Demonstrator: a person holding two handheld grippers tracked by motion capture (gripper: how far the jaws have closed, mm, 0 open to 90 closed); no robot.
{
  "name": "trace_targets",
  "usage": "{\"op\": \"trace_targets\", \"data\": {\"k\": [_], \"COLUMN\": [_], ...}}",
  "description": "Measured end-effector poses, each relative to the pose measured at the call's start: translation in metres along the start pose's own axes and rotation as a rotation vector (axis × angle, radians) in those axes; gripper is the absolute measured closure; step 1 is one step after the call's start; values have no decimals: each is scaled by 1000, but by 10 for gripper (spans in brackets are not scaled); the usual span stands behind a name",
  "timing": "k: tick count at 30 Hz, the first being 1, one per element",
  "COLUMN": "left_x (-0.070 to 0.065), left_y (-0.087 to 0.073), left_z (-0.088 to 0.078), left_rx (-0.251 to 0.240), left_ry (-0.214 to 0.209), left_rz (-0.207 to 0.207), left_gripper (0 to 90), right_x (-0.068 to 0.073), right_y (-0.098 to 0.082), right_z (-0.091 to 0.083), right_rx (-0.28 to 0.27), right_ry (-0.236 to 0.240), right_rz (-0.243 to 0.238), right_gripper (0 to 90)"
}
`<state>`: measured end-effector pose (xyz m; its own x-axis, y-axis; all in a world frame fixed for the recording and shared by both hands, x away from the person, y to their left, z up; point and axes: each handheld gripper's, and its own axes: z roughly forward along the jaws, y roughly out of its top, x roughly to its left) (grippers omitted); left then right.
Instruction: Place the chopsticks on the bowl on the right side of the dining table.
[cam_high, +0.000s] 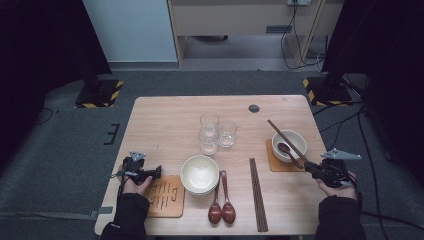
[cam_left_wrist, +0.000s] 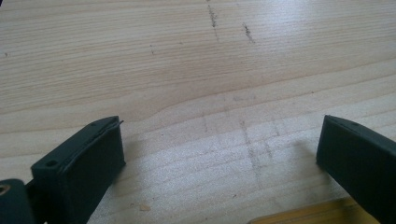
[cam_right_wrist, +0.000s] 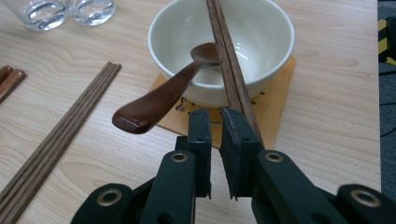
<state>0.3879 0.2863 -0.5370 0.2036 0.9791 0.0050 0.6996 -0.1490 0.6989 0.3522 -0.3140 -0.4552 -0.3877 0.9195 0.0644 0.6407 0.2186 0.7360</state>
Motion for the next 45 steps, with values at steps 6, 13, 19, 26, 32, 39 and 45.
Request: {"op": "trace_targets", "data": {"k": [6, 13, 19, 26, 32, 39, 45], "left_x": [0, 0, 0, 0, 0, 0, 0], "left_y": [0, 0, 0, 0, 0, 0, 0], "left_z": [0, 0, 0, 0, 0, 0, 0], "left_rx": [0, 0, 0, 0, 0, 0, 0], "left_ry": [0, 0, 0, 0, 0, 0, 0], "left_rz": [0, 0, 0, 0, 0, 0, 0], "left_gripper": [0, 0, 0, 0, 0, 0, 0], "right_x": [-5, -10, -14, -17, -21, -24, -26], "right_y": [-3, -5, -7, -8, -9, -10, -10], "right_z": [2, 2, 4, 6, 8, 9, 11], "right_rx": [14, 11, 6, -1, -9, -22, -32], "right_ry": [-11, -34, -56, -80, -103, -116, -123], "right_rz": [11, 30, 43, 55, 60, 73, 68], "right_gripper": [811, 787, 747, 710, 672, 646, 622]}}
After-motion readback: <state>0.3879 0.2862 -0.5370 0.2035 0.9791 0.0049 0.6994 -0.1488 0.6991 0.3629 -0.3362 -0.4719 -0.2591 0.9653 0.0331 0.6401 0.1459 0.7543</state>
